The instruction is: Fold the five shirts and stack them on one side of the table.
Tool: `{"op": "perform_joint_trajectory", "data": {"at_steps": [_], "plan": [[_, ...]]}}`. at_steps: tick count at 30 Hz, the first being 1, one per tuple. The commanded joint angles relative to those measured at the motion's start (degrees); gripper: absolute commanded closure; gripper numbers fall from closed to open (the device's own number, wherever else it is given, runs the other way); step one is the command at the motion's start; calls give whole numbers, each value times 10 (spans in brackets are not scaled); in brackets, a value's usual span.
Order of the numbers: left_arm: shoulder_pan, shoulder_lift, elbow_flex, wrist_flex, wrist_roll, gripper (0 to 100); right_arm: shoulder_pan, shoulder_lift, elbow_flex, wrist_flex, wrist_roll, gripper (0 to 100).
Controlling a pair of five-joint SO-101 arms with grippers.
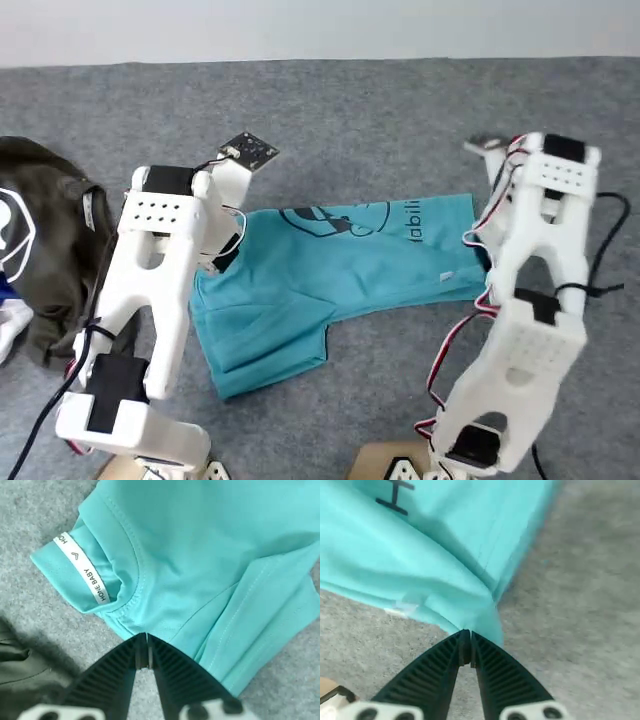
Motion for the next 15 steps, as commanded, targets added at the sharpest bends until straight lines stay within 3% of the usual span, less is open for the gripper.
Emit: {"op": "perform_joint_trajectory", "data": {"at_steps": [1, 10, 15], "plan": [[2, -32, -15, 5, -3, 994, -19, -93, -6, 22, 7, 990], [25, -12, 22, -2, -12, 994, -99, -7, -5, -217, -39, 990], [62, 20, 106, -66, -14, 994, -120, 37, -5, -247, -41, 990]]}}
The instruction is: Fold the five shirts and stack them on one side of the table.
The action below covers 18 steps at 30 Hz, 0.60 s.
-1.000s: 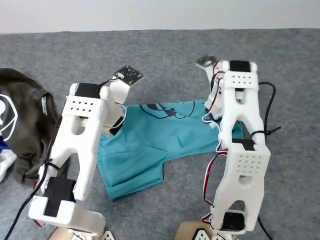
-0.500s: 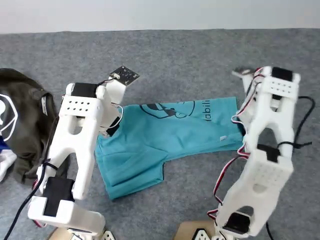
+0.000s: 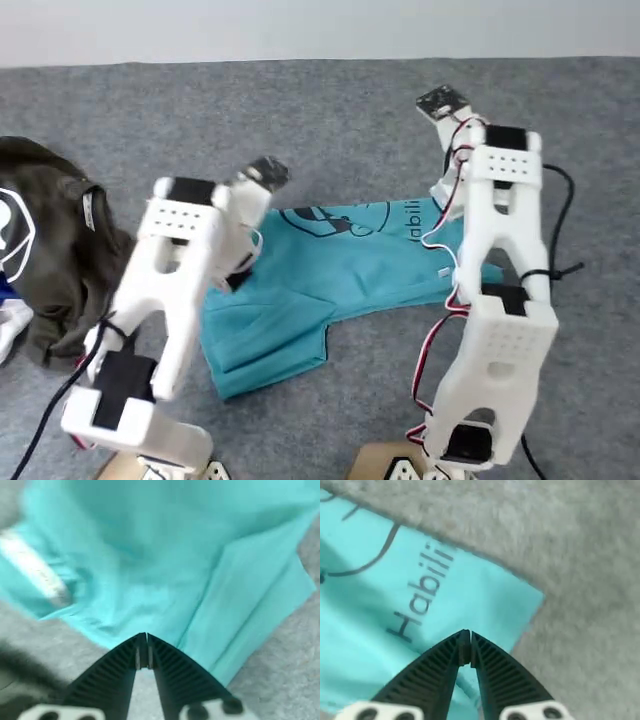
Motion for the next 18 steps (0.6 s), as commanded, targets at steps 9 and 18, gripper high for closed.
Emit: {"op": "perform_joint_trajectory", "data": {"at_steps": [9, 18], "plan": [[-23, 121, 57, -103, -11, 994, -13, -3, -14, -15, -6, 990], [-30, 178, 37, -103, -8, 994, -17, 42, -14, -58, -2, 990]]}}
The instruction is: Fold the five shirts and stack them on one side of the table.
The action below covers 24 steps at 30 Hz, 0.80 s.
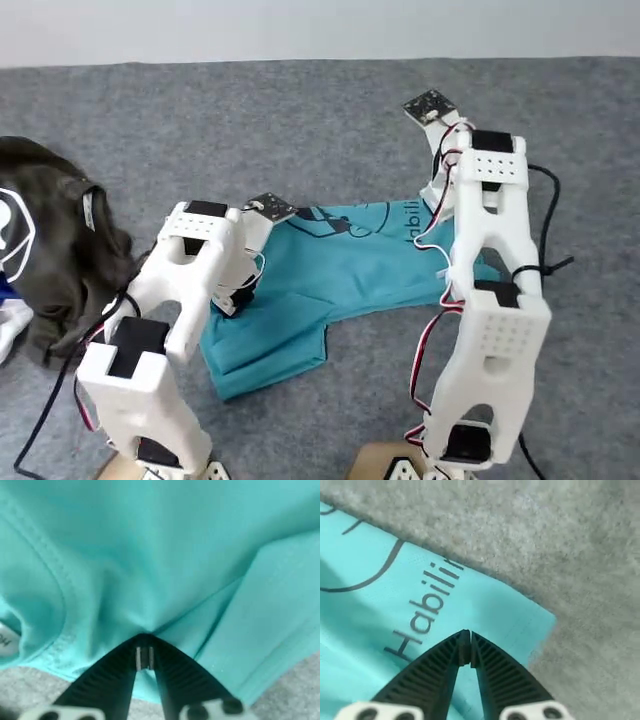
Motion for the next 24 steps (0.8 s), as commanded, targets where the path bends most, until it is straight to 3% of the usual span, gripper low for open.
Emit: {"op": "perform_joint_trajectory", "data": {"at_steps": [1, 9, 13, 16, 24], "plan": [[-8, 26, 0, -7, -5, 994, -4, 12, -14, -38, -1, 990], [-10, 28, 0, -7, -5, 994, 25, 41, -14, -160, 37, 990], [-9, 29, 0, -7, -5, 994, 34, 36, -49, -168, 41, 990], [-9, 29, 0, -7, -5, 994, 37, 29, -98, -119, 40, 990], [-9, 26, 0, -9, -5, 994, -9, -5, -204, 171, 25, 990]]}}
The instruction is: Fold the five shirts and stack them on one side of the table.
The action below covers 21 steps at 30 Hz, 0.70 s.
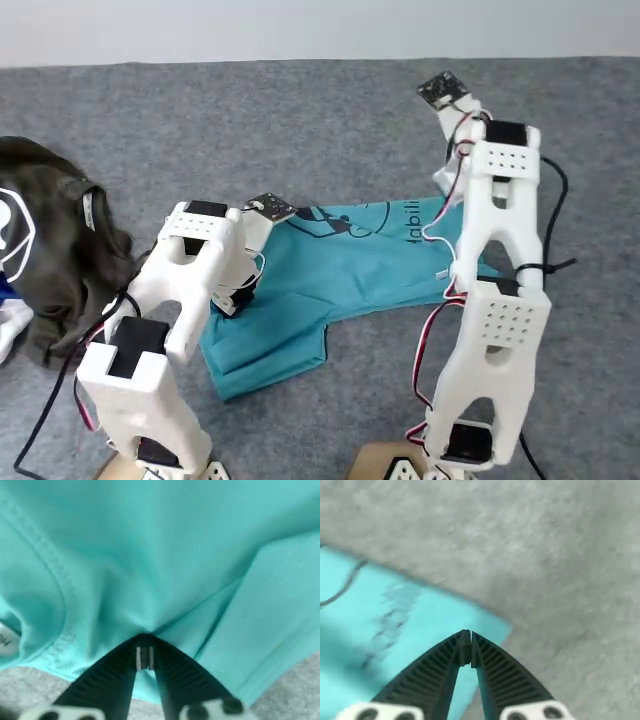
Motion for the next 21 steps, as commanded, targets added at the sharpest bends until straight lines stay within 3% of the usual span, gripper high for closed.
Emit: {"op": "perform_joint_trajectory", "data": {"at_steps": [1, 5, 10, 21], "plan": [[-9, 25, 0, -9, -5, 994, -28, -58, -56, 127, -27, 990], [-9, 25, 0, -10, -5, 994, -51, -55, -54, 172, -121, 990], [-9, 25, 0, -10, -5, 994, -69, -1, -47, 130, -176, 990], [-11, 25, 0, -10, -5, 994, -32, 105, -48, -19, -113, 990]]}}
